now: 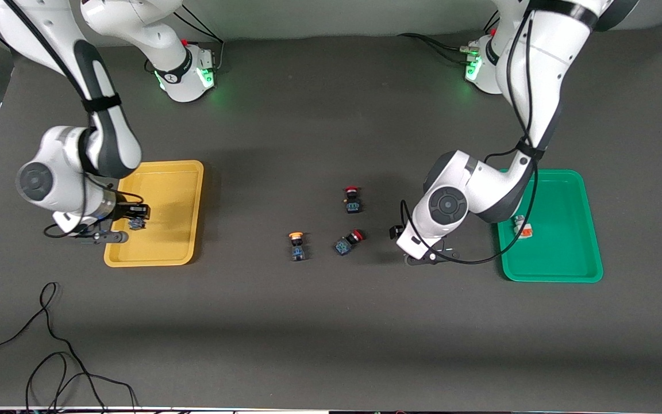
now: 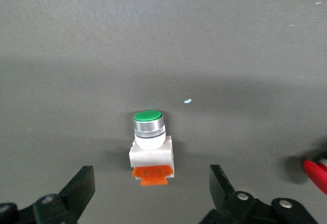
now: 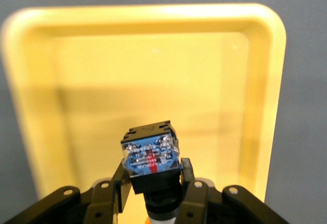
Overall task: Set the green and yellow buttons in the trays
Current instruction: 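Grasp the white button with the left gripper while the right gripper lowers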
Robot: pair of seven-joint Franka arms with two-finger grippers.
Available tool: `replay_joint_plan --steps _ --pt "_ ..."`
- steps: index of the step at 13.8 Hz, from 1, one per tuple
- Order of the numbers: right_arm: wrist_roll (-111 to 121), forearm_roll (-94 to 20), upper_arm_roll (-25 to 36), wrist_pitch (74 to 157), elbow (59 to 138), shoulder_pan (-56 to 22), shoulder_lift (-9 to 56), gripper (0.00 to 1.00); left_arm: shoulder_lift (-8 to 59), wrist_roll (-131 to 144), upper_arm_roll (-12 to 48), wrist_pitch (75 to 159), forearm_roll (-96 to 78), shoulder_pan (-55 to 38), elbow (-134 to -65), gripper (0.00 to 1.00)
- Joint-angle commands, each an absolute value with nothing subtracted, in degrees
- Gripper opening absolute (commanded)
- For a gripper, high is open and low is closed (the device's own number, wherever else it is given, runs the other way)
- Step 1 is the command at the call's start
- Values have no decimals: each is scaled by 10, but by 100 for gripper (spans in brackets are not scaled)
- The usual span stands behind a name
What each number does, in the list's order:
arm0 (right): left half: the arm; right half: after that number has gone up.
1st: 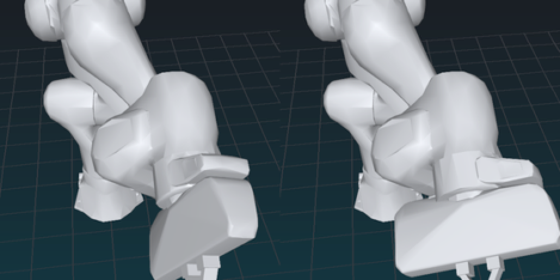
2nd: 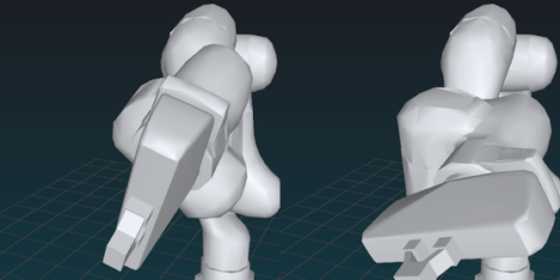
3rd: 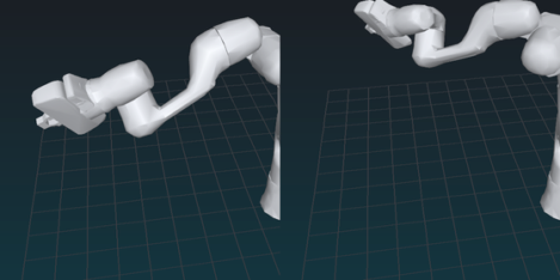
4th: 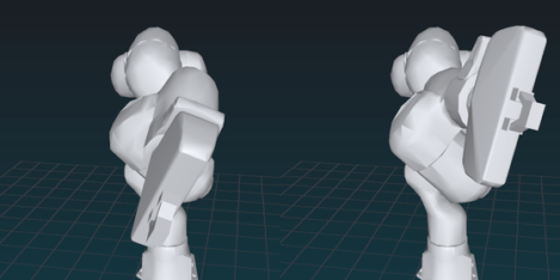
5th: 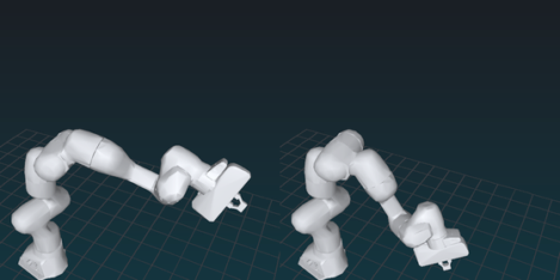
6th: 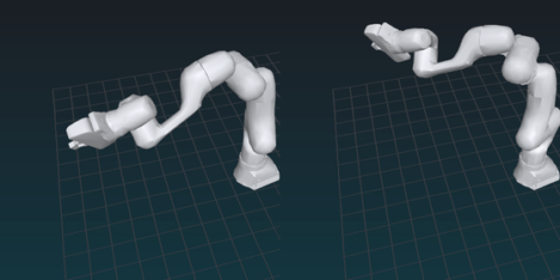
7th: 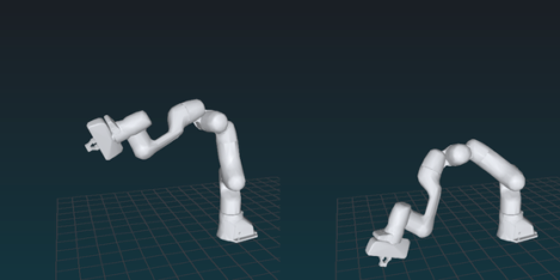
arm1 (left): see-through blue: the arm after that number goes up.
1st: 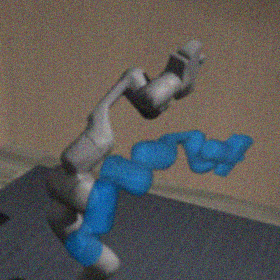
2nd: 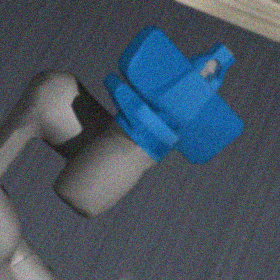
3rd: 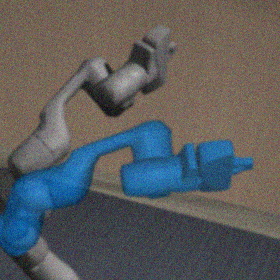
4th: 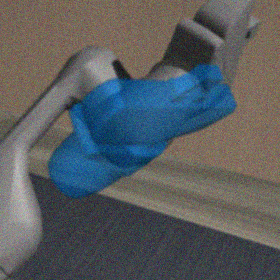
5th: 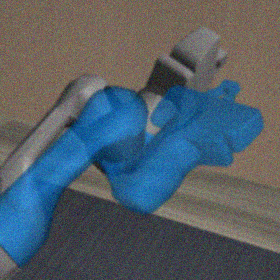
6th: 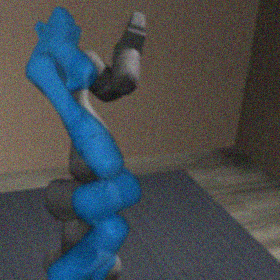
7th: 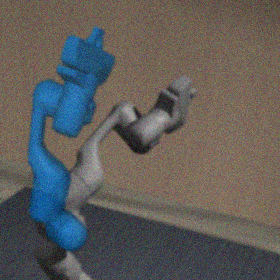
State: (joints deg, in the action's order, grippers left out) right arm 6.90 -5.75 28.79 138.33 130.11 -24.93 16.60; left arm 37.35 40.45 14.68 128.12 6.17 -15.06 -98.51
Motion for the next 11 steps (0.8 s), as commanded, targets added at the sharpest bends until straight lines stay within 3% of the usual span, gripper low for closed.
replay_joint_plan --steps 1,2,3,6,7,8,9,11 --pt "99 -65 297 1461 1323 -246 198 0 389 460 142 1295 75 -157 -985 100" --pt "99 -66 296 1478 1323 -245 213 0 391 467 142 1296 75 -156 -986 94" --pt "99 -66 296 1492 1323 -244 222 0 391 475 143 1296 75 -156 -986 83" --pt "98 -79 296 1513 1322 -243 241 0 391 483 143 1292 75 -155 -986 38" --pt "99 -89 296 1507 1322 -243 240 24 389 483 143 1289 75 -153 -985 28" --pt "99 -90 296 1504 1322 -243 234 85 386 483 143 1285 75 -152 -984 20" --pt "100 -90 296 1489 1321 -244 224 100 381 483 143 1282 75 -152 -983 19" --pt "98 -91 296 1448 1315 -244 197 100 349 476 143 1247 75 -150 -971 18"
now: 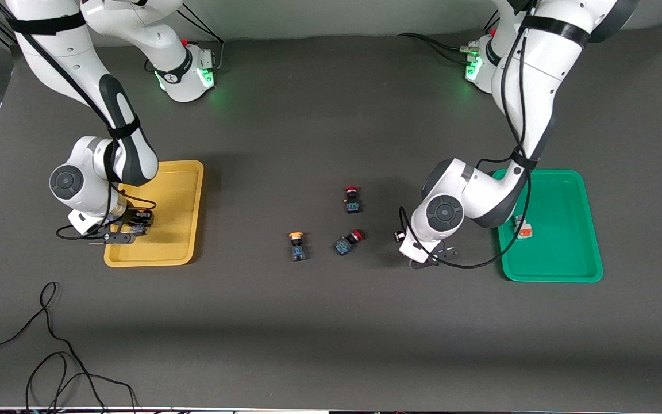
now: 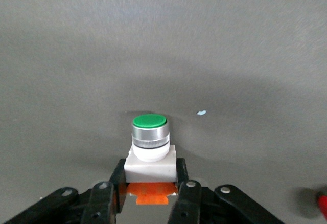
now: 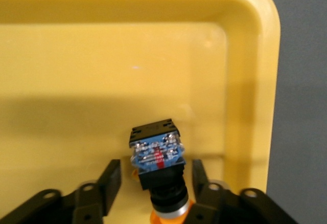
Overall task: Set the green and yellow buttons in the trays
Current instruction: 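Grasp the white button with the left gripper while the right gripper lowers, then carry the white button into the green tray while the right gripper reaches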
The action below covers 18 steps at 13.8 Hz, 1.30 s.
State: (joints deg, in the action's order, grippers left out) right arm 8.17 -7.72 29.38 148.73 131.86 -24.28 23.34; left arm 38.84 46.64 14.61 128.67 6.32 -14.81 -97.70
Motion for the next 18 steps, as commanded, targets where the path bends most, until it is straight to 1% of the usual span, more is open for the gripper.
replay_joint_plan --steps 1,3,5,7,9,10,12,14,16,18 --pt "96 -91 296 1428 1314 -244 179 100 322 469 143 1211 75 -149 -966 16" --pt "93 -91 296 1385 1307 -249 138 100 267 434 145 1151 67 -142 -956 15" --pt "85 -91 296 1323 1282 -249 102 99 227 392 148 1109 56 -118 -956 14" --pt "35 -91 294 1237 1231 -250 79 99 194 302 146 1063 21 -73 -957 14" --pt "-1 -91 289 1154 1166 -257 77 99 174 211 145 1014 19 -12 -962 14" --pt "-23 -91 290 1120 1133 -269 78 99 168 164 143 1004 20 19 -965 14" --pt "-74 -91 289 1083 1081 -288 88 99 163 82 143 1004 28 88 -974 12" --pt "-128 -91 289 1079 1039 -322 106 99 164 15 142 1021 61 136 -990 11" --pt "-166 -111 288 1079 999 -349 140 99 167 -35 142 1079 76 180 -1034 11" --pt "-184 -176 288 1080 953 -359 186 99 170 -54 142 1165 90 216 -1099 11"
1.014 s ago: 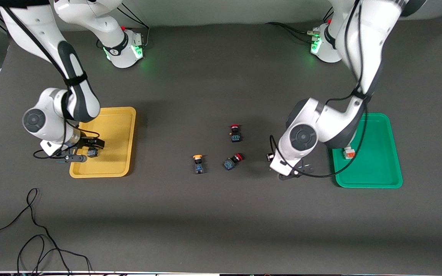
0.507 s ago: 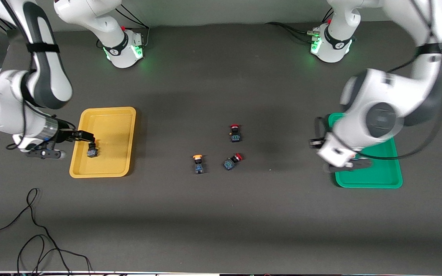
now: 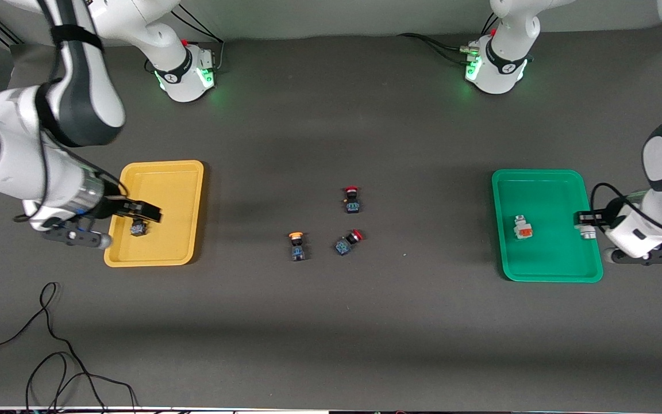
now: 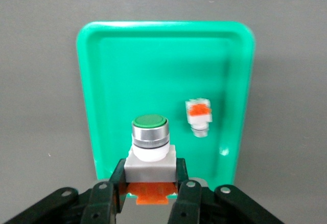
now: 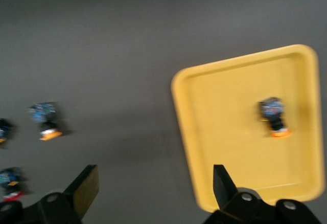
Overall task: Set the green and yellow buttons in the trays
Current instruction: 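Carry the white button into the green tray while the right gripper reaches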
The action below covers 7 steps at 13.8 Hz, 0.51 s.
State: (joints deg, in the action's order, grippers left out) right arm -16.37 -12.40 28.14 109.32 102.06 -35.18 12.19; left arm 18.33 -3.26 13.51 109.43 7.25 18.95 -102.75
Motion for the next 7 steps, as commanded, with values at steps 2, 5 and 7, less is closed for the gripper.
replay_joint_plan --steps 2,5,7 --pt "-223 -215 288 1081 891 -383 250 99 186 -54 142 1235 110 221 -1149 11" --pt "-330 -216 287 1086 765 -431 376 99 224 -53 139 1274 122 225 -1169 11" --pt "-368 -218 273 1090 707 -435 444 99 244 -53 130 1295 123 225 -1169 11"
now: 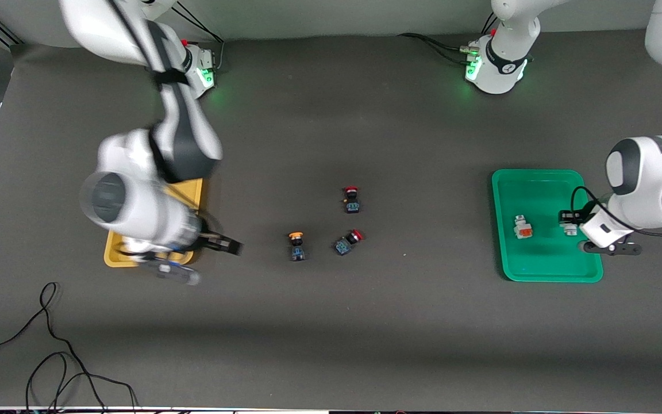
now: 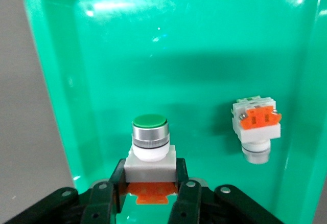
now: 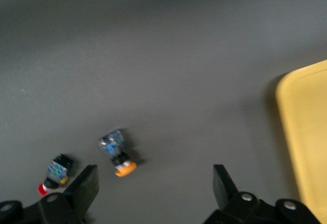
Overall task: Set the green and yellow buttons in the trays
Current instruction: 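Carry the white button into the green tray while the right gripper reaches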
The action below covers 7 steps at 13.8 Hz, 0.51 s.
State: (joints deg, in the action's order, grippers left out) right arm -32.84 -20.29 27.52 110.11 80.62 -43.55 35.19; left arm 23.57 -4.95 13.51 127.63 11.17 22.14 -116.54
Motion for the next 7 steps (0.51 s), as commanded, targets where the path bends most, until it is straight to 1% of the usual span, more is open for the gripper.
replay_joint_plan --steps 1,3,4,6,7 --pt "-376 -219 248 1103 690 -432 464 99 252 -53 127 1300 124 224 -1168 12" --pt "-386 -221 235 1144 691 -432 483 99 263 -53 127 1314 123 224 -1168 13" --pt "-385 -221 226 1151 691 -432 492 99 263 -54 127 1315 123 224 -1166 28" --pt "-385 -220 210 1178 691 -434 514 99 263 -55 127 1310 123 224 -1163 94" --pt "-388 -220 200 1191 691 -435 524 99 262 -55 127 1307 123 224 -1162 100"
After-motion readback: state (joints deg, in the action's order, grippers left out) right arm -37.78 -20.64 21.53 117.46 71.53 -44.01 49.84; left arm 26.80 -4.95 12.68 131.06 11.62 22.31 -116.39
